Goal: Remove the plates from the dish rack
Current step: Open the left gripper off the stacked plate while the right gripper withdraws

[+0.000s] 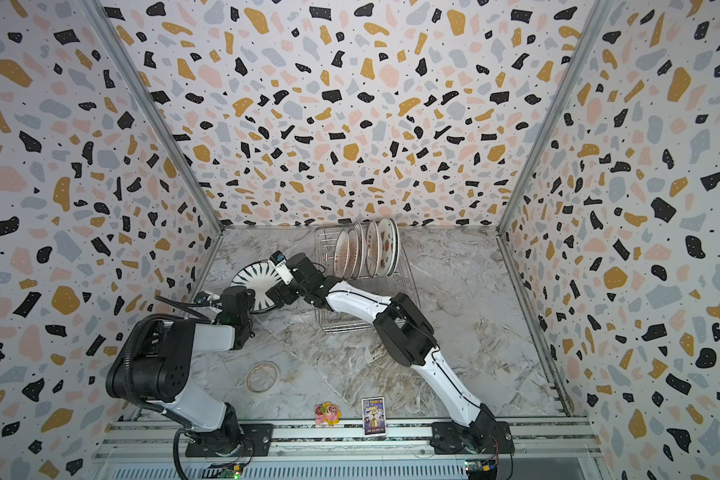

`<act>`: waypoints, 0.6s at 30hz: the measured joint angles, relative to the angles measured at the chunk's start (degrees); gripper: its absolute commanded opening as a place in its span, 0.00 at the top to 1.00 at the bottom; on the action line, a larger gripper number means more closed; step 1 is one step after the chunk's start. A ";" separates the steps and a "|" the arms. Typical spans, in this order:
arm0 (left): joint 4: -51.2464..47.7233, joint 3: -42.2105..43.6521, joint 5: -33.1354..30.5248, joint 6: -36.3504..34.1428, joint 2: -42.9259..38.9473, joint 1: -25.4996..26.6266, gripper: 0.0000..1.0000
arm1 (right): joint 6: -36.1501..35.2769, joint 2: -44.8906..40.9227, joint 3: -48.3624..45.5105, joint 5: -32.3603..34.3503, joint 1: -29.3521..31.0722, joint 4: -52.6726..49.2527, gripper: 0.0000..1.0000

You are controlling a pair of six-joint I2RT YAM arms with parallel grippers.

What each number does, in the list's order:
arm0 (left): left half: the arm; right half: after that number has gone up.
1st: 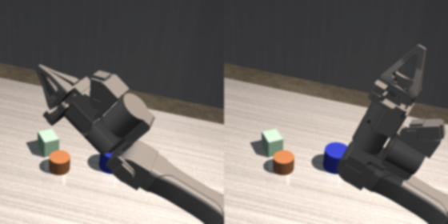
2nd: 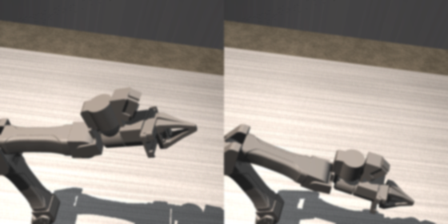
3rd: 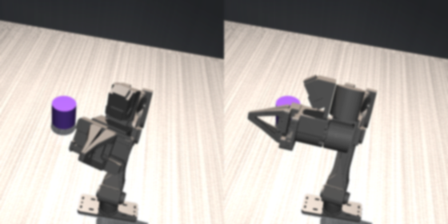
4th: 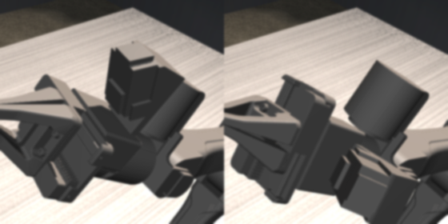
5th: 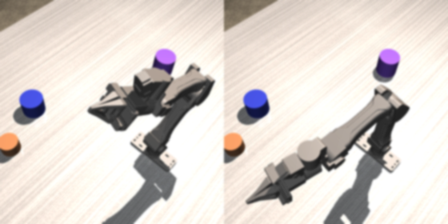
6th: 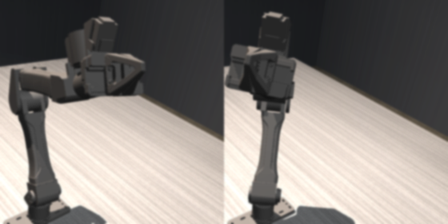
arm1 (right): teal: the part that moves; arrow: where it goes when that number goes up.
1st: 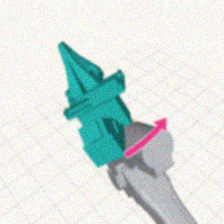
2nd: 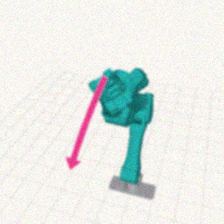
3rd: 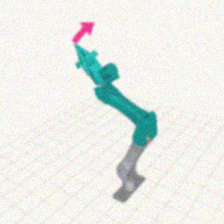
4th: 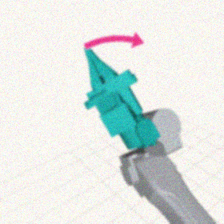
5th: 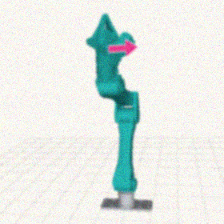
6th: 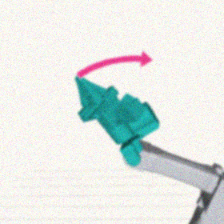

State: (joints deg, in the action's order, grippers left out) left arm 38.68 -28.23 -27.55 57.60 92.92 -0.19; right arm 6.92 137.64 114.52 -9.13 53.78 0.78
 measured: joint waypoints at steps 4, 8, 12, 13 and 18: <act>-0.11 0.00 -0.09 0.04 -0.35 0.00 0.36 | -0.44 0.00 0.04 0.61 0.26 -0.11 0.01; -0.39 0.07 -0.24 0.00 -2.97 0.00 0.26 | -0.87 0.00 0.09 1.44 0.70 -0.15 0.01; -1.07 0.20 -0.22 -0.17 -7.19 0.00 0.18 | -1.81 -0.22 0.09 2.29 1.40 -0.83 0.02; -1.20 0.28 -0.24 -0.22 -8.22 0.00 0.17 | -2.08 -0.42 0.07 2.40 1.62 -1.09 0.02; -1.84 1.77 0.04 -0.98 -13.77 0.20 0.00 | -2.99 -6.54 -5.84 4.55 3.23 -0.72 0.02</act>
State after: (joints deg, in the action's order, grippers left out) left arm 36.84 -26.46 -27.51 56.62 79.15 0.01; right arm 3.92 131.11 108.68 -4.58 57.01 0.05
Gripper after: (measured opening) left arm 0.987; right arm 0.985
